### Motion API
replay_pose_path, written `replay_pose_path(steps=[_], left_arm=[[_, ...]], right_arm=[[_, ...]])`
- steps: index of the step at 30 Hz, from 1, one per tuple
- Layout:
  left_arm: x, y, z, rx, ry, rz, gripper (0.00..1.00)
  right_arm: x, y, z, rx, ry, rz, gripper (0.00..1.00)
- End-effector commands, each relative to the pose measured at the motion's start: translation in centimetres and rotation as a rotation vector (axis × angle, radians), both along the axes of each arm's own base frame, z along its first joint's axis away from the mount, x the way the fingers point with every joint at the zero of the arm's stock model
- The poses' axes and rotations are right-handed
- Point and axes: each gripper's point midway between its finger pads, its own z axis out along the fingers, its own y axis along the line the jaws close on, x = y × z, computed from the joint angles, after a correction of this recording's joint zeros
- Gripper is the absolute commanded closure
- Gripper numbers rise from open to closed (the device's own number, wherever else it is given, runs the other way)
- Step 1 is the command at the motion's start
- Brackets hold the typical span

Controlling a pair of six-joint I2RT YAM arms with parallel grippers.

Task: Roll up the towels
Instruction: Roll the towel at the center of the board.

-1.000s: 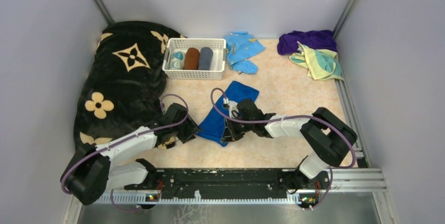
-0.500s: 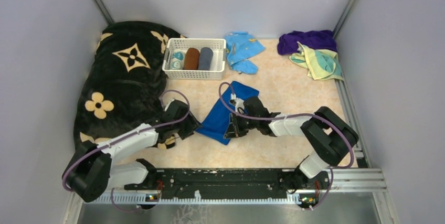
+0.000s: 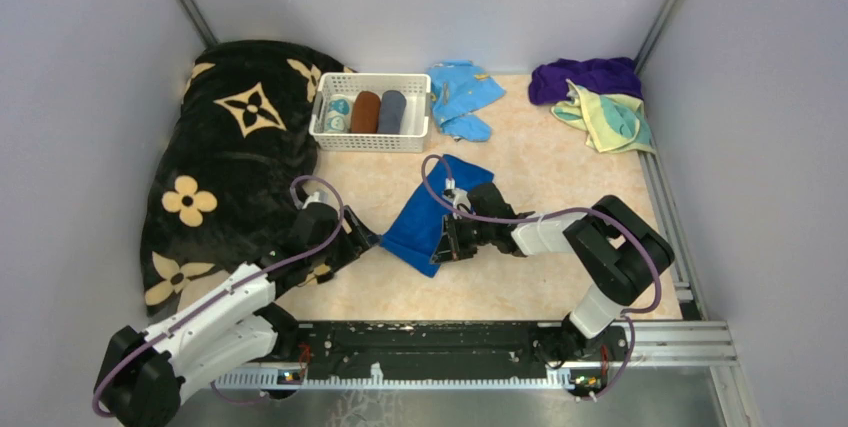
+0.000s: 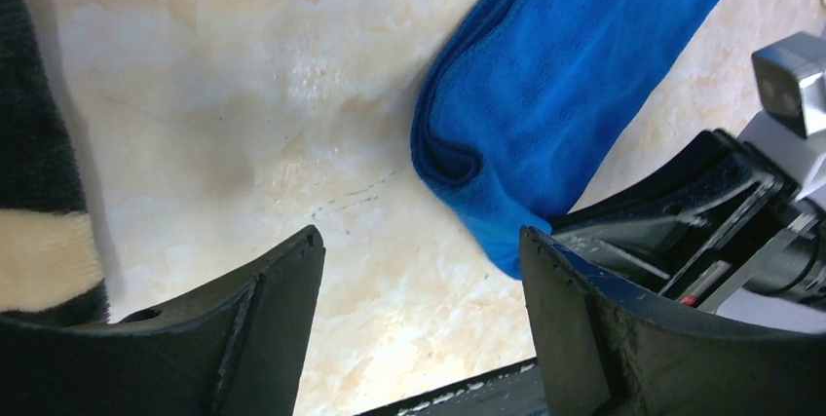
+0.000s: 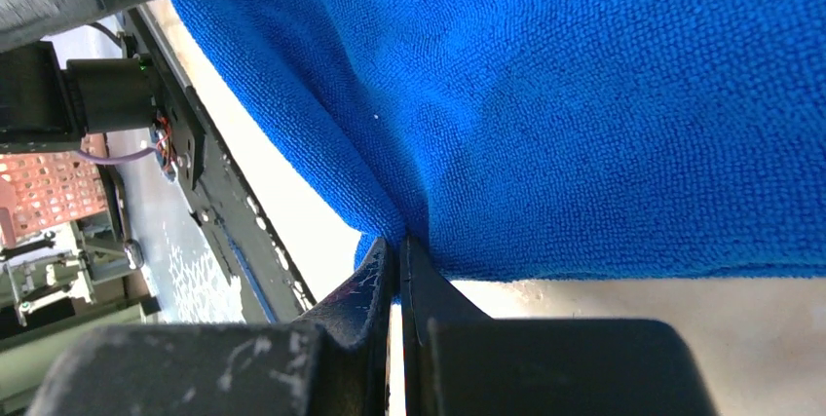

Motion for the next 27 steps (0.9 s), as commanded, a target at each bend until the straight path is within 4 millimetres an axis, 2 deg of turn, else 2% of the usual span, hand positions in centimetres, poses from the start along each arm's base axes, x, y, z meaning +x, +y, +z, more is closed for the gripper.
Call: replay_pose_path(steps=[1, 7, 14, 20, 23, 27], left_arm=[[-1.4, -0.4, -0.8, -0.018, -0.004, -0.084, 0.21], [-0.6, -2.6, -0.4, -0.104, -0.037, -0.139, 0.23], [0.8, -3.5, -1.6, -0.098, -0.019, -0.121, 0.27], [1.2, -3.2, -3.4, -0.076, 0.042, -0.061, 0.31], [1.0, -2.7, -4.4, -0.055, 0.085, -0.022, 0.34], [0.8, -2.3, -5.4, -0.019, 0.128, -0.012, 0.37]], right_arm=[[1.3, 0.2, 0.6, 0.028, -0.022, -0.019, 1.0], [1.5, 0.3, 0.7, 0.018, -0.023, -0.015, 1.0], [1.7, 0.2, 1.0, 0.003, -0.036, -0.012, 1.0], [2.2, -0.1, 1.3, -0.031, -0.063, -0.009, 1.0], [2.3, -0.3, 1.8, -0.052, -0.09, 0.003, 0.95], [2.2, -0.4, 3.5, -0.103, -0.187, 0.041, 0.84]])
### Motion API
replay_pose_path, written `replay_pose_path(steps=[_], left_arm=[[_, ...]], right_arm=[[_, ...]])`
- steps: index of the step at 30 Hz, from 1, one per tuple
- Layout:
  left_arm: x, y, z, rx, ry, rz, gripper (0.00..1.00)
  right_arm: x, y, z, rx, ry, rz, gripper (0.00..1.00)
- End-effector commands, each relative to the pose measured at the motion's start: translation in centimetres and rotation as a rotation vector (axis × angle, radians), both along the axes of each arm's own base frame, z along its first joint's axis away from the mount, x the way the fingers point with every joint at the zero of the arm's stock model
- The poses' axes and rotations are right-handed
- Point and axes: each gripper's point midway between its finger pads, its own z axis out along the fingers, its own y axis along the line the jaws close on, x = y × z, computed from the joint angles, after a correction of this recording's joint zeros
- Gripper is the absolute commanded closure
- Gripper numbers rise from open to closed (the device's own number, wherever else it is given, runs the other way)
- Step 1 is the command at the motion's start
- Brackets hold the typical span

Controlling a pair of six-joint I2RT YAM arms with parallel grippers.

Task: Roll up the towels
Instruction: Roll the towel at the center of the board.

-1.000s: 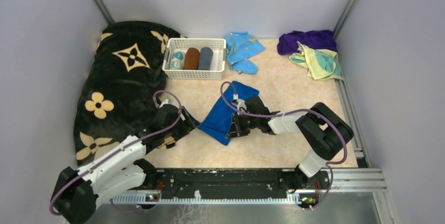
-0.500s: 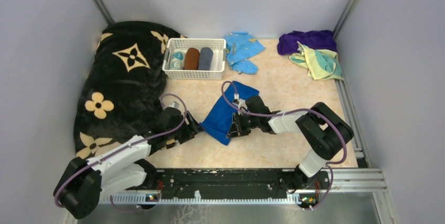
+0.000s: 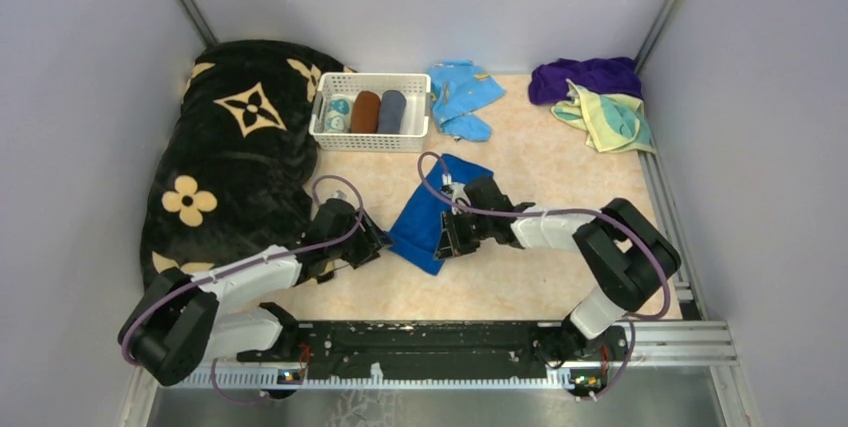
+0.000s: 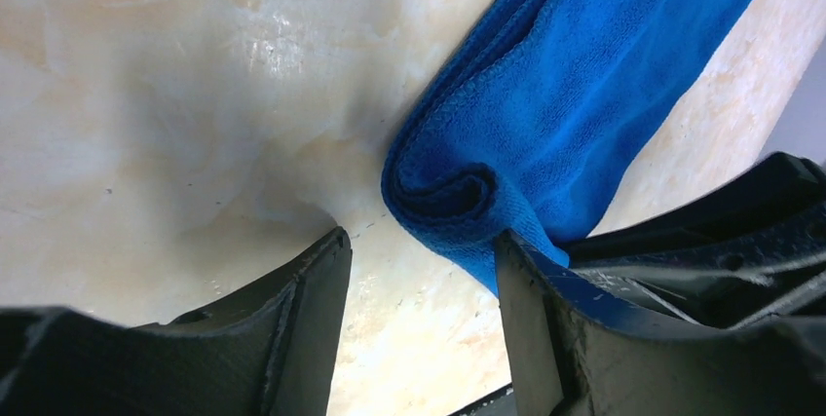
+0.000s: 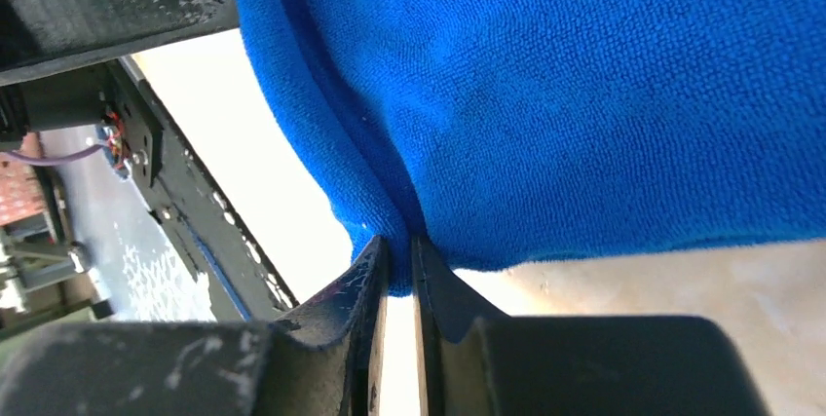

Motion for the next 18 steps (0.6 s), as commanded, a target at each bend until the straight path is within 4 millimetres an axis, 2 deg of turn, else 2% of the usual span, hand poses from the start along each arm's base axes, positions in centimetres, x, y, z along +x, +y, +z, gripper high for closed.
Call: replay_pose_path(steps=[1, 4, 9, 13, 18], left_arm=[[-0.2, 0.8, -1.6, 0.067, 0.058, 0.032, 0.39], [-0.4, 0.8, -2.2, 0.085, 0.084, 0.021, 0.4], [-0.9, 1.1, -3.1, 0.105, 0.124, 0.02, 0.43], [-1.5, 1.6, -3.5, 0.12, 0.147, 0.034, 0.46], [-1.7, 2.1, -3.8, 0.145, 0.156, 0.038, 0.46]], right_arm=[[1.5, 0.4, 3.9, -0.037, -0.204, 0.049, 0.81], [1.8, 0.2, 5.5, -0.125, -0.348, 0.063, 0.72], [1.2, 1.5, 8.1, -0.171, -0.542, 0.137, 0.6], [0.2, 3.3, 8.5, -0.196, -0.657, 0.222, 0.53], [-0.4, 5.5, 7.4, -0.252, -0.76, 0.288, 0.49]])
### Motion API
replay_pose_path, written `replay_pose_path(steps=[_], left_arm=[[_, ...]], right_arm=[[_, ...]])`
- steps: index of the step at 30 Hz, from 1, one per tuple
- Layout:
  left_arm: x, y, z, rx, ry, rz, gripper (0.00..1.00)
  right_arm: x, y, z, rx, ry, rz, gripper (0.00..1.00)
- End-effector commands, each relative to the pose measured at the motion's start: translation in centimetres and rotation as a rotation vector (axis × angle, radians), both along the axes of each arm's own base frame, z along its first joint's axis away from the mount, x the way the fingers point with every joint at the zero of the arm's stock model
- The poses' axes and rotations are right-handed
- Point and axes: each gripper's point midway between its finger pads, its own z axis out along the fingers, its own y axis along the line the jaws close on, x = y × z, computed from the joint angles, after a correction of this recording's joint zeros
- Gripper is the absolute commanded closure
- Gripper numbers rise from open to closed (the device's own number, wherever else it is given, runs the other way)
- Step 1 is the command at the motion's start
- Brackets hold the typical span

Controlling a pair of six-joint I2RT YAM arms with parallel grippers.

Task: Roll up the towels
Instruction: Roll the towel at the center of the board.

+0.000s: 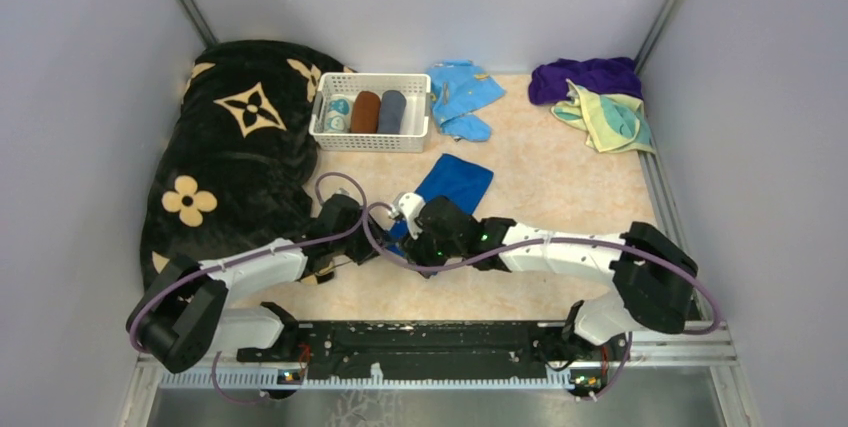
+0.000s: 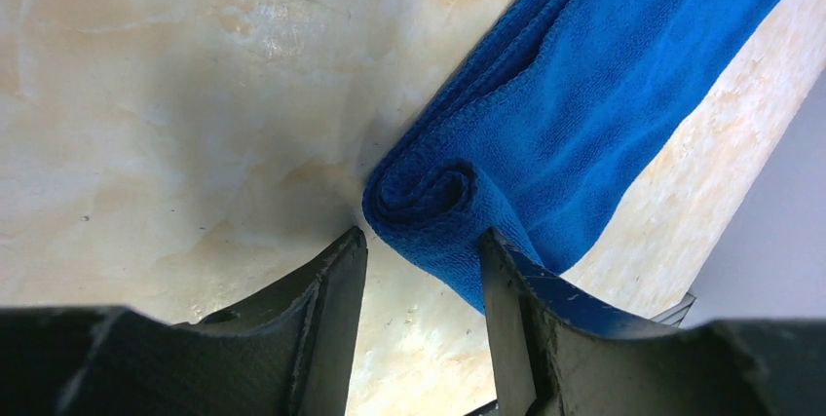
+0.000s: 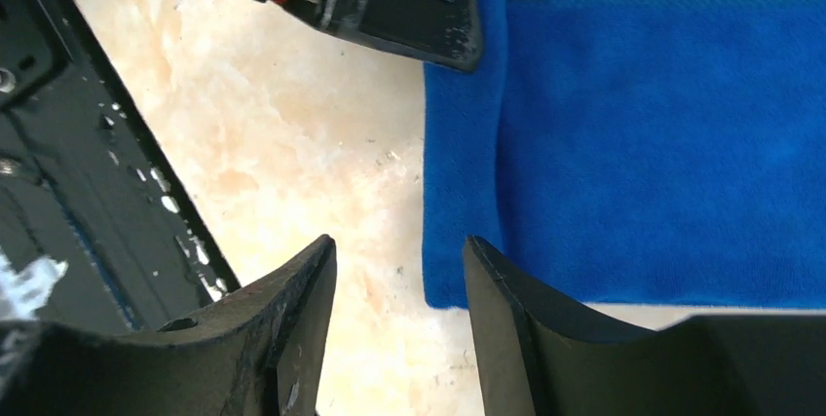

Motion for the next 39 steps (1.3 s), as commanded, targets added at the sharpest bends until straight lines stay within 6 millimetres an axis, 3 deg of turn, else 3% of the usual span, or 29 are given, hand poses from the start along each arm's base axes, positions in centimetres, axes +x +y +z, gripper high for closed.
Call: replay_pose_path(steps=[1, 7, 17, 23, 29, 33, 39], left_arm=[[-2.5, 2.5, -3.3, 0.135, 0.117, 0.005, 0.46], [-2.5, 2.5, -3.6, 0.148, 0.125, -0.009, 0.46], [-2.4, 2.9, -3.9, 0.18, 0.125, -0.006, 0.47], [-2.3, 3.5, -4.3, 0.23, 0.145, -0.003, 0.47], [-2.4, 4.0, -5.1, 0.274, 0.17, -0.001, 0.5], [-2.6, 4.7, -6.0, 0.335, 0.188, -0.024, 0.56], [-2.3, 4.2, -5.7, 0.352, 0.192, -0.085, 0.68]], right_arm=[[1.5, 2.1, 0.7, -0.04, -0.174, 0.029, 0.48], [1.5, 2.1, -2.3, -0.168, -0.218, 0.03, 0.48], [0.4, -0.9, -6.7, -0.351, -0.179, 0.028, 0.5], [-0.8, -2.1, -8.7, -0.463, -0.165, 0.051, 0.55], [-0.5, -3.1, -10.1, -0.563, -0.169, 0.017, 0.6], [-0.9, -2.7, -10.4, -0.562, -0.152, 0.045, 0.69], [-2.8, -0.1, -9.1, -0.427, -0.06, 0.147, 0.94]])
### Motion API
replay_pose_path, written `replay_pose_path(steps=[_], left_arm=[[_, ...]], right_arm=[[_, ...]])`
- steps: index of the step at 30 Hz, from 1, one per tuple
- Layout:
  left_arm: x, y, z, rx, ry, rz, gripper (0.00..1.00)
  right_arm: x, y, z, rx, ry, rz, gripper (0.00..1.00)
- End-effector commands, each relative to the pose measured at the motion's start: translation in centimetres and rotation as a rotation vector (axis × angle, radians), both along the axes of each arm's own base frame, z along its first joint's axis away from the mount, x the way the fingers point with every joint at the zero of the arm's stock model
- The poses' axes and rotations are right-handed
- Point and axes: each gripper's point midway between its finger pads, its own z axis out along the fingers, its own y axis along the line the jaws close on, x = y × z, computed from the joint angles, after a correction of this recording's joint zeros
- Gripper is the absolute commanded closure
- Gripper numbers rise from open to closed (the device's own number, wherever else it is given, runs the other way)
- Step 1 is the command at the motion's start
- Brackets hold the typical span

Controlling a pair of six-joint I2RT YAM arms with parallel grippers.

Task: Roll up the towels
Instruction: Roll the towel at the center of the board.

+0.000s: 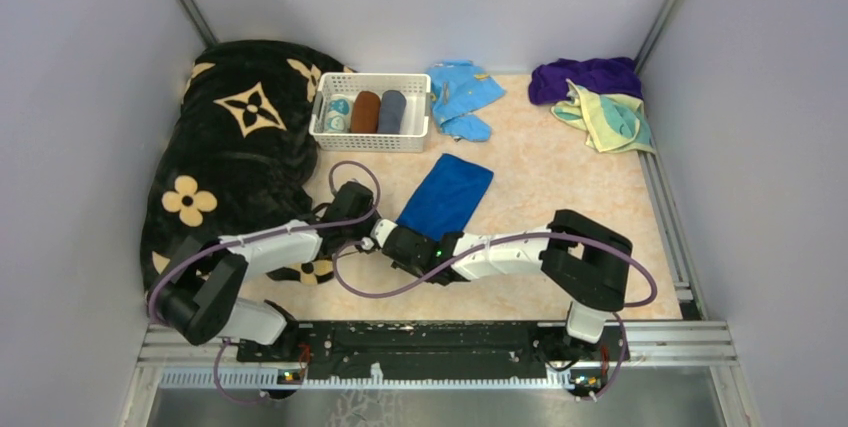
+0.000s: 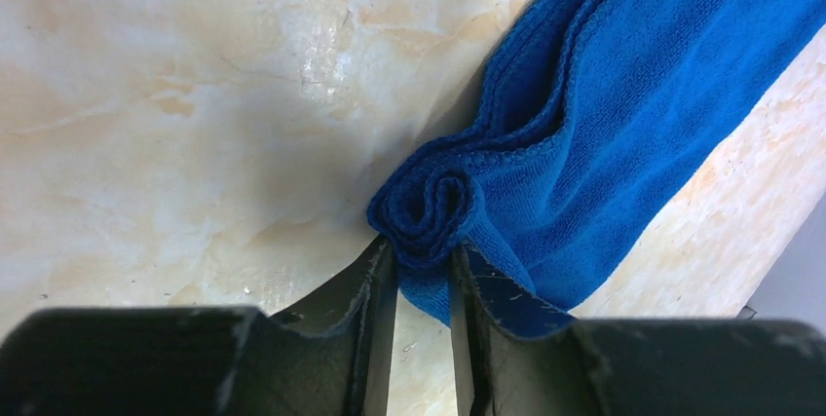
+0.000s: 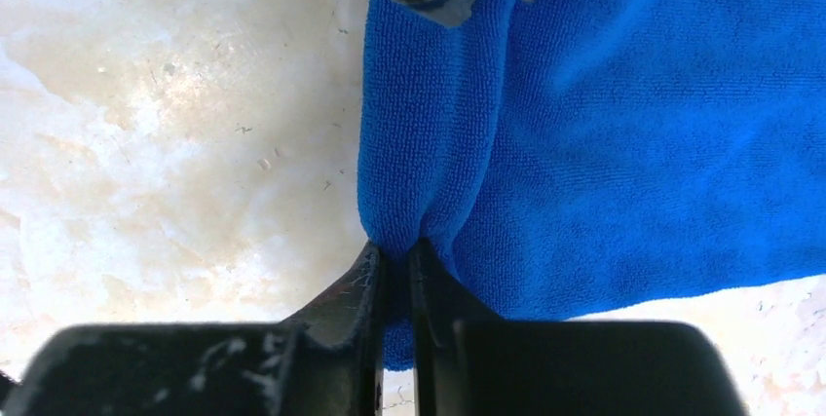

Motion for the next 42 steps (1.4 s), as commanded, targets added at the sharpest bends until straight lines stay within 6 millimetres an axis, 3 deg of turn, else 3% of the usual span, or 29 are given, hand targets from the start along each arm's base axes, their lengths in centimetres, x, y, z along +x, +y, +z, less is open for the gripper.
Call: replay_pose_path(steps=[1, 6, 9, 15, 22, 28, 33, 38, 42], left_arm=[[-3.7, 4.6, -4.2, 0.249, 0.146, -0.043, 0.67], [-2.1, 4.8, 0.3, 0.224, 0.017, -0.018, 0.39], [-2.0, 5.4, 2.4, 0.217, -0.034, 0.008, 0.26], [-3.3, 5.6, 4.1, 0.135, -0.073, 0.021, 0.17], [-3.8, 2.2, 4.9, -0.084, -0.12, -0.052, 0.15], [-1.7, 0.1, 5.9, -0.18, -0.196, -0.051, 0.16], [-0.4, -0.2, 4.5, -0.147, -0.176, -0.03, 0.24], [0.0, -0.4, 1.9, -0.092, -0.083, -0.019, 0.38], [0.2, -0.4, 0.4, -0.055, -0.038, -0.019, 0.41]], right_arm=[[-4.1, 0.9, -1.2, 0.043, 0.225, 0.101, 0.99], [-4.8, 2.8, 1.1, 0.284, 0.433, 0.11, 1.0], [-4.7, 3.8, 3.7, 0.449, 0.54, 0.128, 1.0], [-2.2, 3.3, 5.1, 0.693, 0.739, 0.042, 1.0], [-0.1, 1.1, 3.2, 0.845, 0.979, -0.109, 1.0], [1.0, 0.1, 1.7, 0.888, 1.069, -0.208, 1.0], [1.8, -0.2, 1.1, 0.87, 1.067, -0.249, 1.0], [2.5, -0.7, 1.5, 0.824, 0.993, -0.268, 0.99], [3.0, -1.7, 1.9, 0.741, 0.878, -0.291, 0.83]])
